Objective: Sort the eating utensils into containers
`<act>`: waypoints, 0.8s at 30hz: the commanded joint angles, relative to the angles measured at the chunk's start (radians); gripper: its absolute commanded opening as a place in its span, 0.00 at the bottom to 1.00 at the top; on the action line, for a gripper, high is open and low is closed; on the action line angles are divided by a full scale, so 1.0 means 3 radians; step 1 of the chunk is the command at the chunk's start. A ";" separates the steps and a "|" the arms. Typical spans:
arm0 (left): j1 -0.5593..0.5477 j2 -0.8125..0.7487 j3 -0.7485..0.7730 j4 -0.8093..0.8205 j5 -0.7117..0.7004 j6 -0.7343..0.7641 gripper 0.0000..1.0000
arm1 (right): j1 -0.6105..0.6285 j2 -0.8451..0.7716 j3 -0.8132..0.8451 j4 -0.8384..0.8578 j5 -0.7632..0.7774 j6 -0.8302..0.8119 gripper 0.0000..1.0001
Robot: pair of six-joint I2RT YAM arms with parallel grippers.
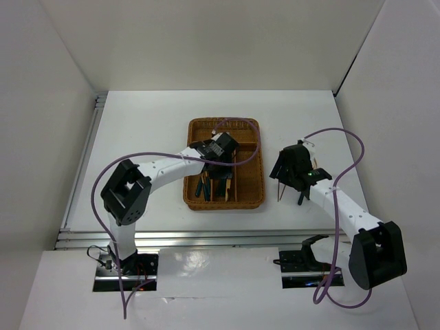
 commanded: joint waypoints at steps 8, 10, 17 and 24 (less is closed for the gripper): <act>0.0061 -0.0211 0.0176 -0.0225 -0.0115 0.0042 0.55 | -0.0027 -0.0076 -0.0028 0.0051 0.0003 -0.0012 0.69; 0.0173 -0.0405 0.0018 -0.0225 -0.0115 0.0134 0.58 | -0.0027 -0.0076 -0.0028 0.0086 0.0003 -0.0012 0.69; 0.0618 -0.1478 -0.0743 -0.0332 -0.0360 0.0114 0.72 | -0.0027 -0.0076 -0.0028 0.0087 -0.0063 -0.0043 0.69; 0.1395 -0.2042 -0.1828 -0.0282 -0.0269 -0.0147 0.77 | -0.0058 -0.0107 -0.0028 0.0087 -0.0130 -0.0043 0.69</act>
